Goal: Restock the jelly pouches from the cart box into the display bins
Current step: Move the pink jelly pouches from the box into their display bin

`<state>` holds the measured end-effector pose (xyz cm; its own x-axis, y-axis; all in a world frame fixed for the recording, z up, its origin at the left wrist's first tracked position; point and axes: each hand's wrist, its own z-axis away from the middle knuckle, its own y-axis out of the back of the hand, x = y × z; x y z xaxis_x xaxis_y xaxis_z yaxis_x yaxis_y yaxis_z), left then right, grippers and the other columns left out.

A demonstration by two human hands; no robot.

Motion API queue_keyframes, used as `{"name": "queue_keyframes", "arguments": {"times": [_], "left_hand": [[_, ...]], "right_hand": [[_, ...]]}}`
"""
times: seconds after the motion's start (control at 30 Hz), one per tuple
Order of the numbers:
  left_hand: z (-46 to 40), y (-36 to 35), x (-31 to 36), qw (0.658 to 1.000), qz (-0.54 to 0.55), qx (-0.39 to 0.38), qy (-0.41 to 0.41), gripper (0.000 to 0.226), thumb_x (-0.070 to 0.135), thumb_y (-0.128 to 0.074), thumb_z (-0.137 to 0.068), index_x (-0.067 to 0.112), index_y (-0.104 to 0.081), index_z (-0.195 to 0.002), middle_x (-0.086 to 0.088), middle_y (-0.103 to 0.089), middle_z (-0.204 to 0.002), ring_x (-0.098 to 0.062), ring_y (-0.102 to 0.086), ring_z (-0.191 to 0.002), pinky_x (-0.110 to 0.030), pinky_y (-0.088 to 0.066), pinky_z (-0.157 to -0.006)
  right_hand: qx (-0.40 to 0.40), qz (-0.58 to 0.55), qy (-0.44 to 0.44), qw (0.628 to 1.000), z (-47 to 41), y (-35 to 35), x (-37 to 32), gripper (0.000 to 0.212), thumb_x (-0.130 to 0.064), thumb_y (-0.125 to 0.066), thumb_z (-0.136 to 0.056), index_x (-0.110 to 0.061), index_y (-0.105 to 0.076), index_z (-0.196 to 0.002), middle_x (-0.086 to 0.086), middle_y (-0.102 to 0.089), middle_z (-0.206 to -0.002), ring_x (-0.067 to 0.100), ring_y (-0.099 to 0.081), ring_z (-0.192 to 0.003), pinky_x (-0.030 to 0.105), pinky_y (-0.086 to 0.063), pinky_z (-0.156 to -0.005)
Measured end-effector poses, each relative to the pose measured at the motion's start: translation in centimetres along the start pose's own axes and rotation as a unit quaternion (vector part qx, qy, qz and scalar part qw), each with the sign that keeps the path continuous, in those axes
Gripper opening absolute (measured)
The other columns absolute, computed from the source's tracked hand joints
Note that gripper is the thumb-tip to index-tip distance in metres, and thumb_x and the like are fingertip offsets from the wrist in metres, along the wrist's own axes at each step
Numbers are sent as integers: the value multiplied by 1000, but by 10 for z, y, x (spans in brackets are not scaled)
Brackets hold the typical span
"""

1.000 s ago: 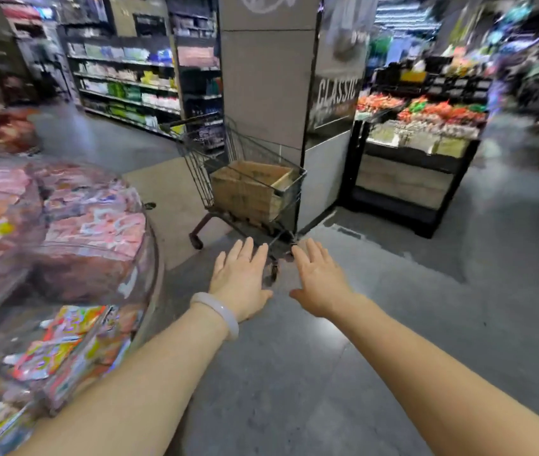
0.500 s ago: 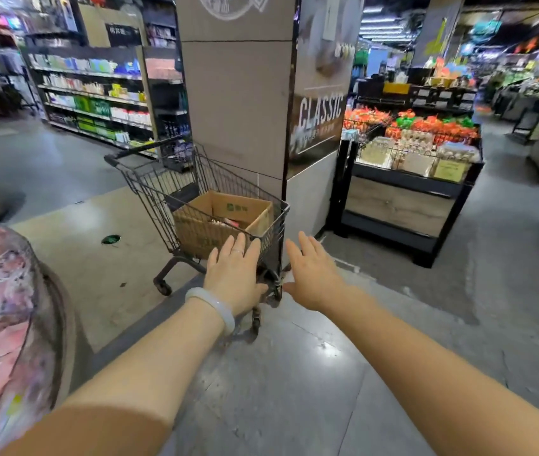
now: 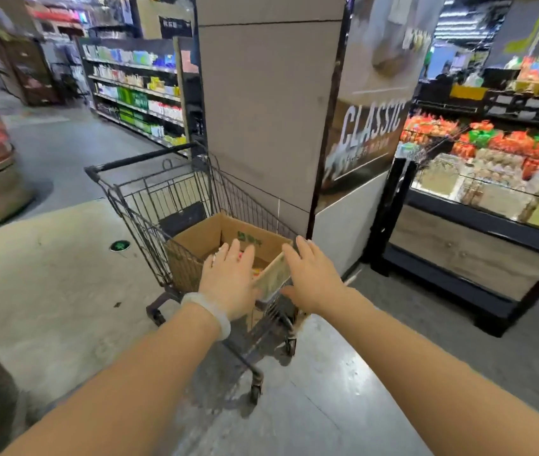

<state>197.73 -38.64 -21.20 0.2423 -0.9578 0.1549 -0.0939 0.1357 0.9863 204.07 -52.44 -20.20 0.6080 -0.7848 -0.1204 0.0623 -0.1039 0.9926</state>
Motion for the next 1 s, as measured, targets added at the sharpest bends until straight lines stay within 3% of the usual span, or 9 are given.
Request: {"name": "queue_keyframes", "arguments": {"times": [0.4, 0.67, 0.83, 1.0], "left_hand": [[-240, -48, -74, 990, 27, -21, 135, 80, 45, -53, -91, 20, -6, -151, -11, -3, -159, -30, -8, -146, -46, -20, -117], [-374, -79, -117, 974, 114, -29, 192, 79, 40, -57, -89, 20, -11, -151, -8, -9, -159, -29, -16, -144, -44, -24, -116], [-404, -133, -150, 936, 174, -103, 289, 75, 39, -57, -90, 18, -15, -149, -11, -9, -158, -31, -17, -144, -44, -27, -114], [-421, -194, -175, 897, 224, -135, 356, 71, 39, -56, -88, 16, -23, -146, -8, -25, -152, -31, -26, -139, -42, -33, -110]], "right_hand": [[-69, -7, 53, 996, -256, -46, 68, 77, -29, -59, -91, -16, -10, -149, 12, -1, -159, 32, -1, -147, 45, -13, -118], [-130, -40, 78, 988, -427, -66, 72, 76, -31, -56, -92, -16, -10, -151, 10, -2, -159, 31, -6, -146, 42, -16, -118], [-199, -59, 92, 974, -484, -129, 70, 74, -30, -59, -90, -17, -16, -149, 9, -8, -159, 31, -15, -144, 43, -23, -117], [-274, -64, 98, 954, -526, -197, 69, 80, -30, -60, -89, -20, -10, -151, 6, -6, -159, 30, -16, -144, 42, -22, -117]]}}
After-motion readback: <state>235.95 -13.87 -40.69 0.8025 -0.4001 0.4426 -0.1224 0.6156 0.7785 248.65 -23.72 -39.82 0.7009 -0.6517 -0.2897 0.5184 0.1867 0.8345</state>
